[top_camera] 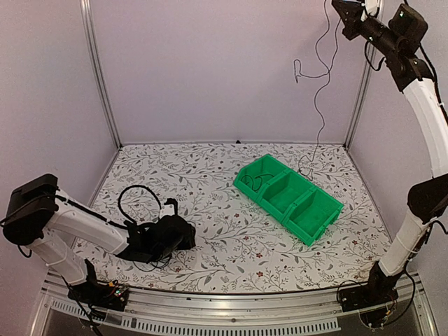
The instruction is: Untangle the cables
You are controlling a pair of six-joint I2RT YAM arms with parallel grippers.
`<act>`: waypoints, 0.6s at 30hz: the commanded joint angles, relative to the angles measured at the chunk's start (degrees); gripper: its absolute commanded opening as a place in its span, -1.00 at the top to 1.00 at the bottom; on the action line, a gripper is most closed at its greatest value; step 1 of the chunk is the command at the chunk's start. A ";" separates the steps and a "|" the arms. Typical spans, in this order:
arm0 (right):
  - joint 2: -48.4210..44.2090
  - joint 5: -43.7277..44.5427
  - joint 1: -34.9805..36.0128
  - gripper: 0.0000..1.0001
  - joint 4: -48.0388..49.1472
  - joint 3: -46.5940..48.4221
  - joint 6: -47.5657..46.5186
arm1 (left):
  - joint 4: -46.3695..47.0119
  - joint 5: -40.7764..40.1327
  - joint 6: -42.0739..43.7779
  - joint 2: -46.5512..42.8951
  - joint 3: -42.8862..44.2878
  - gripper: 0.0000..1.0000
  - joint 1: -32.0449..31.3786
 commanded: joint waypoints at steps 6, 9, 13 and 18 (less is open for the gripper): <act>-0.06 -6.81 3.48 1.00 0.89 -21.28 2.28 | -6.47 -2.09 0.11 -4.05 1.74 -0.15 -2.62; -0.53 -7.85 4.29 1.00 1.13 -27.39 2.15 | -6.85 -2.59 -0.44 -5.06 1.01 -0.14 -2.89; -0.67 -9.65 5.06 1.00 1.15 -35.85 1.82 | -6.78 -3.12 -1.32 -5.29 0.23 -0.15 -3.01; 1.48 -10.53 8.06 1.00 -4.02 -41.79 -2.78 | -6.41 -2.82 -1.61 -3.91 0.24 -0.15 -3.05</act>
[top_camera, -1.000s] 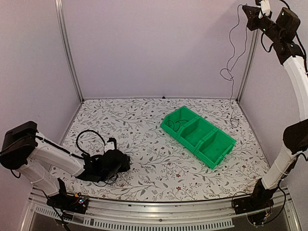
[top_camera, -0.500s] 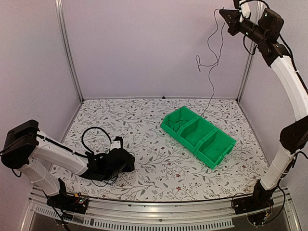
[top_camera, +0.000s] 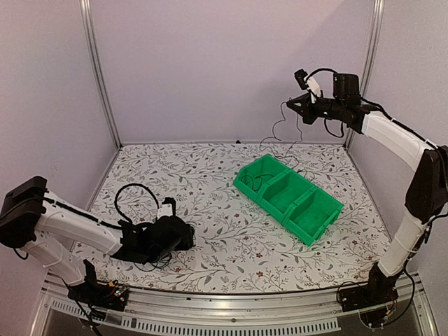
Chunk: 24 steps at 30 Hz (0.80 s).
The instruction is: Untangle the cables
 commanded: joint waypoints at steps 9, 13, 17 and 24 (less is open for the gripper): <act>2.88 -0.11 5.60 1.00 -3.70 -4.25 -5.50 | -0.90 -0.57 -1.54 1.35 -0.70 -0.15 -1.09; 2.82 1.77 5.61 1.00 -6.07 4.28 -5.22 | -4.51 -0.19 -1.03 0.96 1.45 -0.15 -1.27; 3.49 2.04 5.64 1.00 -9.35 14.21 -5.10 | -13.09 -2.18 2.17 -1.22 6.77 -0.21 -2.73; 7.00 2.26 6.09 1.00 -13.51 32.52 -5.23 | -20.77 -3.65 4.34 -5.12 11.96 -0.24 -3.13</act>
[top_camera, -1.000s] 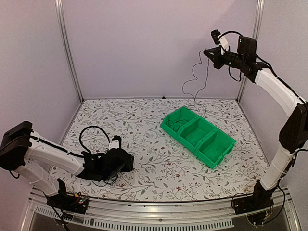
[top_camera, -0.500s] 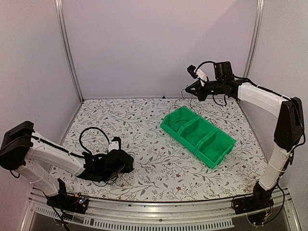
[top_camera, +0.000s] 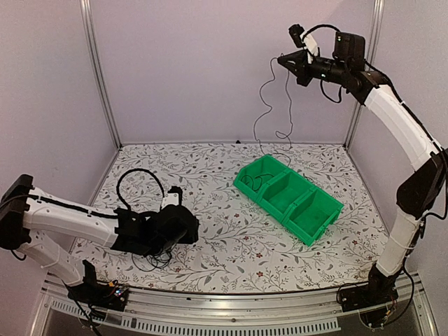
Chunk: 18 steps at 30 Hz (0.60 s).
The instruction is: Untangle the cables
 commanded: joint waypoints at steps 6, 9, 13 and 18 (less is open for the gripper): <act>1.31 3.56 2.47 1.00 -0.50 13.12 -2.59 | -7.74 -1.47 0.32 -2.88 3.14 -0.23 -0.75; 0.08 4.84 3.67 1.00 0.32 15.43 -3.64 | -7.74 -1.16 -0.11 -2.75 3.05 -0.23 -0.75; 0.47 5.19 3.96 1.00 -0.94 16.80 -3.71 | -7.20 -0.29 0.41 -2.17 3.14 -0.23 -0.88; -1.39 5.84 3.95 1.00 1.09 5.86 -4.38 | -6.82 0.25 0.77 -1.01 3.80 -0.23 -0.84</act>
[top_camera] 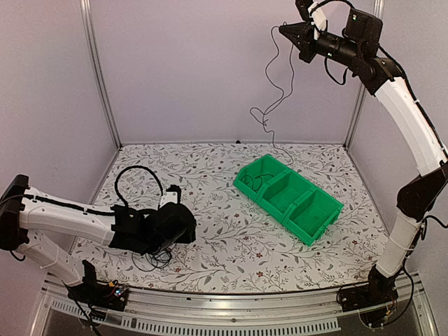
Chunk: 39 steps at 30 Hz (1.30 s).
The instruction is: Untangle the cables
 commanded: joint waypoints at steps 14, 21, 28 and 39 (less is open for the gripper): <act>-6.76 0.65 0.11 1.00 9.91 -36.06 1.65 | -0.27 1.30 -0.63 2.98 1.08 -0.23 -0.85; -8.64 1.28 0.04 1.00 11.41 -42.11 1.84 | -0.34 1.31 -1.36 3.10 0.43 -0.24 -0.82; -11.96 1.64 -0.26 1.00 8.97 -40.13 1.81 | -0.37 0.98 -1.70 4.02 0.95 -0.24 -0.83; -13.74 1.34 -0.75 1.00 5.28 -35.04 2.45 | -1.52 0.87 -1.06 3.99 2.28 -0.24 -0.82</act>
